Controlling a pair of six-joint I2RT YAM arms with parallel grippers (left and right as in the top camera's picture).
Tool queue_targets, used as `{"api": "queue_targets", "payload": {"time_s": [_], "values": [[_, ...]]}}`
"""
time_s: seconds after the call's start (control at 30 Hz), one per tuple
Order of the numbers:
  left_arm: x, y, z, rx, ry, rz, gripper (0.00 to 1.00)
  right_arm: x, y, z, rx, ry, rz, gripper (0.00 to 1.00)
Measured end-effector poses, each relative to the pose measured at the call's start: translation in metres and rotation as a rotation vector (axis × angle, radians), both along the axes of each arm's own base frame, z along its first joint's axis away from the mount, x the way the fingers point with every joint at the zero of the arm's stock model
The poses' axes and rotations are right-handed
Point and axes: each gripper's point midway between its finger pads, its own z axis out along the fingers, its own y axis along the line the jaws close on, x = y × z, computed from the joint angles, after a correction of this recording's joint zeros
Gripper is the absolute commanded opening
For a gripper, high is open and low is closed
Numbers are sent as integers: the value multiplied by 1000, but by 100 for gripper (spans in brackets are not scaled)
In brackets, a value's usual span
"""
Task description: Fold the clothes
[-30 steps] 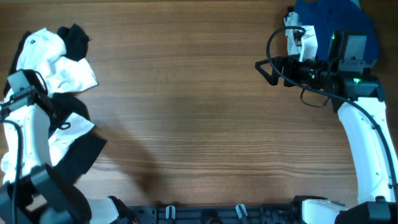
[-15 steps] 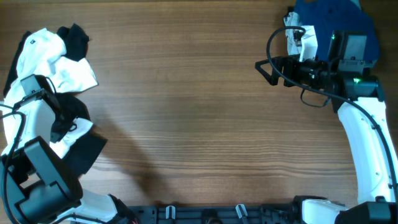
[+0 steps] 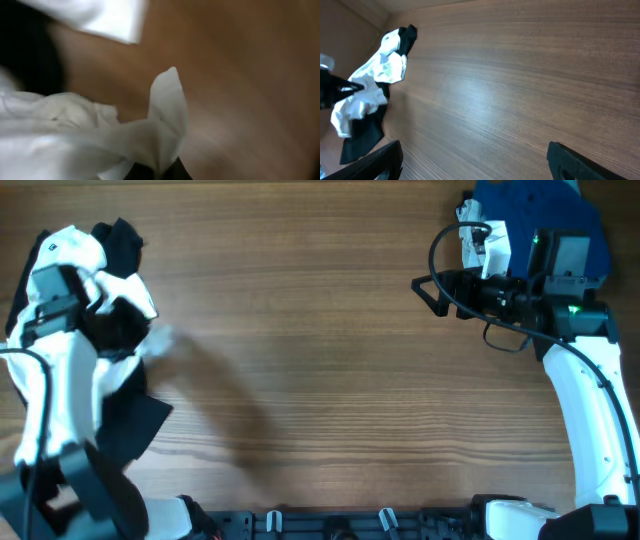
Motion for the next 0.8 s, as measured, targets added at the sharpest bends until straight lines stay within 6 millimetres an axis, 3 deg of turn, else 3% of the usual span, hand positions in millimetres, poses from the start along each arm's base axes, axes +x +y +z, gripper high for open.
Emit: {"api": "queue_targets", "payload": {"time_s": [0.17,0.37,0.63,0.8], "values": [[23,-92,55,-42,-216,-261,4,5,-1,6,7,-28,-12,93],[33,-198,88,-97,-384,-509,4,5,-25,29,19,-88,-92,93],[38,-297,112,-119,-568,-665,4,-13,-95,80,19,-214,-315,93],[45,-352,119,-160,-691,-725,4,-23,-122,93,17,-239,-409,93]]}}
